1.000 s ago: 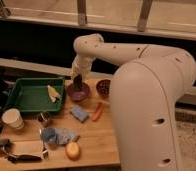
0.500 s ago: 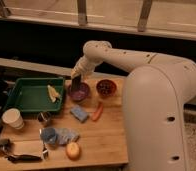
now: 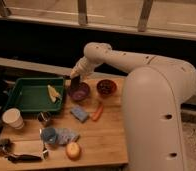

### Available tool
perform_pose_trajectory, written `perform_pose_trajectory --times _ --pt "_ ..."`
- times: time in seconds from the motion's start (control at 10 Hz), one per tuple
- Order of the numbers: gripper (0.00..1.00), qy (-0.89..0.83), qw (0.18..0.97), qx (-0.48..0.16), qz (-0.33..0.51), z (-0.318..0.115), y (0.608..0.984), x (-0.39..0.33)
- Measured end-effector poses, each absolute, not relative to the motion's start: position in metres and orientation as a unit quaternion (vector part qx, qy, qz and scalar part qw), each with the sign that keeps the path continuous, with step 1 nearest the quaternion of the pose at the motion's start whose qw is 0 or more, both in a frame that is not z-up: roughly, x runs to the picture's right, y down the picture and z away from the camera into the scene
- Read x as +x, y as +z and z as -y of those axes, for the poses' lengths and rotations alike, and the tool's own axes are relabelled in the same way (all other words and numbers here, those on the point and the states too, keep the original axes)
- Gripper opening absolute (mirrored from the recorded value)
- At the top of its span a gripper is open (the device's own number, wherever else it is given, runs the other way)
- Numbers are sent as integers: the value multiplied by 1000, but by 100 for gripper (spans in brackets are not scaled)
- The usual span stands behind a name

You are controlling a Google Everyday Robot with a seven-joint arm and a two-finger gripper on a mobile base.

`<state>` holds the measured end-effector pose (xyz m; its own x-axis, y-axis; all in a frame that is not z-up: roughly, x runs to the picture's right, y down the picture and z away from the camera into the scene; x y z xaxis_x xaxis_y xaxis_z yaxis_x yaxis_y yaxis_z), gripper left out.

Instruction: Wipe purple bowl with eraser

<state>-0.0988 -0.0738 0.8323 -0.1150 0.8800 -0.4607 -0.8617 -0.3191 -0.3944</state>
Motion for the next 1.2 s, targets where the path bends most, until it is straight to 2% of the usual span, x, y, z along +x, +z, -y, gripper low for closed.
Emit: perform_pose_trajectory --times 0.4,1.2 --pt "0 753 576 -317 21 74 833 -97" --pt "0 784 541 -306 2 63 869 -59"
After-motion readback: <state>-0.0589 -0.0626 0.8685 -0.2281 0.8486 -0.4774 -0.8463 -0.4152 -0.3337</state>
